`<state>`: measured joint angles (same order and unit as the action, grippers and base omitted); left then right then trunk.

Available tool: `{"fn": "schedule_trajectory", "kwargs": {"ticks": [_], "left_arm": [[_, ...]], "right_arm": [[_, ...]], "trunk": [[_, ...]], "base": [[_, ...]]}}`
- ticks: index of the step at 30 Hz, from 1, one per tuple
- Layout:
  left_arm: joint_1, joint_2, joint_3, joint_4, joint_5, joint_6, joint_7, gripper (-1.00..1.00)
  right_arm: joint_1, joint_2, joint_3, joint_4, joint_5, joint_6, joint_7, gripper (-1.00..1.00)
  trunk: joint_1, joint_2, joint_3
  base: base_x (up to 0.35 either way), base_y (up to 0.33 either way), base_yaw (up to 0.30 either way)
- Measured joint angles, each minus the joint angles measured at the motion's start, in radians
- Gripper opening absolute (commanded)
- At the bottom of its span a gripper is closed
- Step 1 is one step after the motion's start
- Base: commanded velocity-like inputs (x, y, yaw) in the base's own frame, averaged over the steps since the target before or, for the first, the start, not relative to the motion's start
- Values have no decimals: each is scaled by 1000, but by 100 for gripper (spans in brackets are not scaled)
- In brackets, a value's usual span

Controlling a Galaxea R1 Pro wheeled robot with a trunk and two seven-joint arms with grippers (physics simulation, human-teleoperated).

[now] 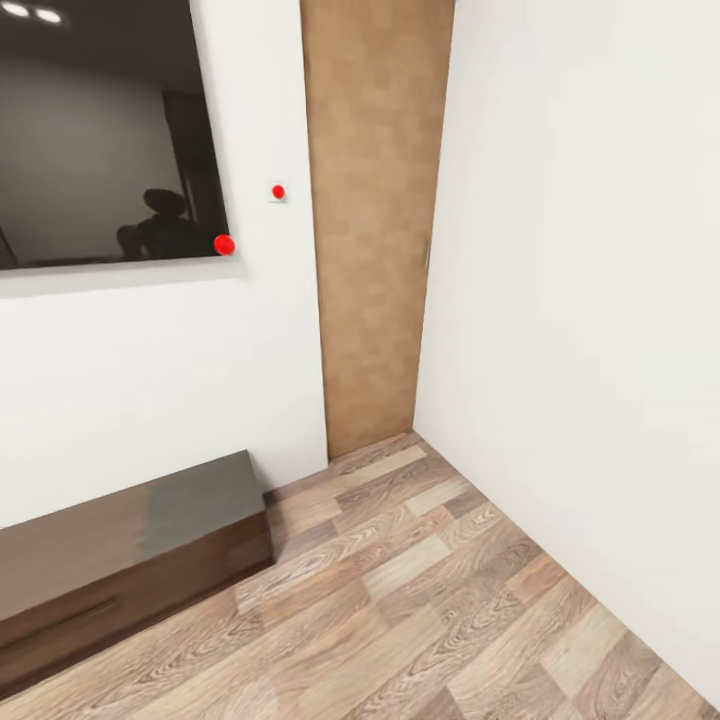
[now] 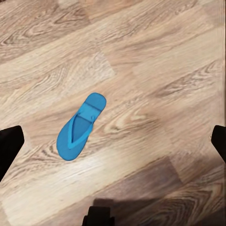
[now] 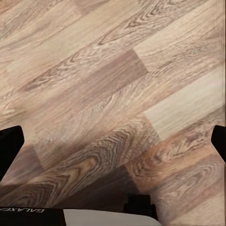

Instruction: In the bedroom, move the book from the bed onto either nightstand, and place the two sandals side by side next to the bed.

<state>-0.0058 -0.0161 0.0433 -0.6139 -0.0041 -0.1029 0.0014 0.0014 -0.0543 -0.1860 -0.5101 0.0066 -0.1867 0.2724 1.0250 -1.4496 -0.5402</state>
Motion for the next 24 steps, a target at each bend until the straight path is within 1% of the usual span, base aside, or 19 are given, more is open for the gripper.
{"fn": "schedule_trajectory", "kwargs": {"ticks": [24], "left_arm": [[0,0,0,0,0,0,0,100]], "right_arm": [[0,0,0,0,0,0,0,100]], "trunk": [[0,0,0]], "base": [[0,0,-278]]}}
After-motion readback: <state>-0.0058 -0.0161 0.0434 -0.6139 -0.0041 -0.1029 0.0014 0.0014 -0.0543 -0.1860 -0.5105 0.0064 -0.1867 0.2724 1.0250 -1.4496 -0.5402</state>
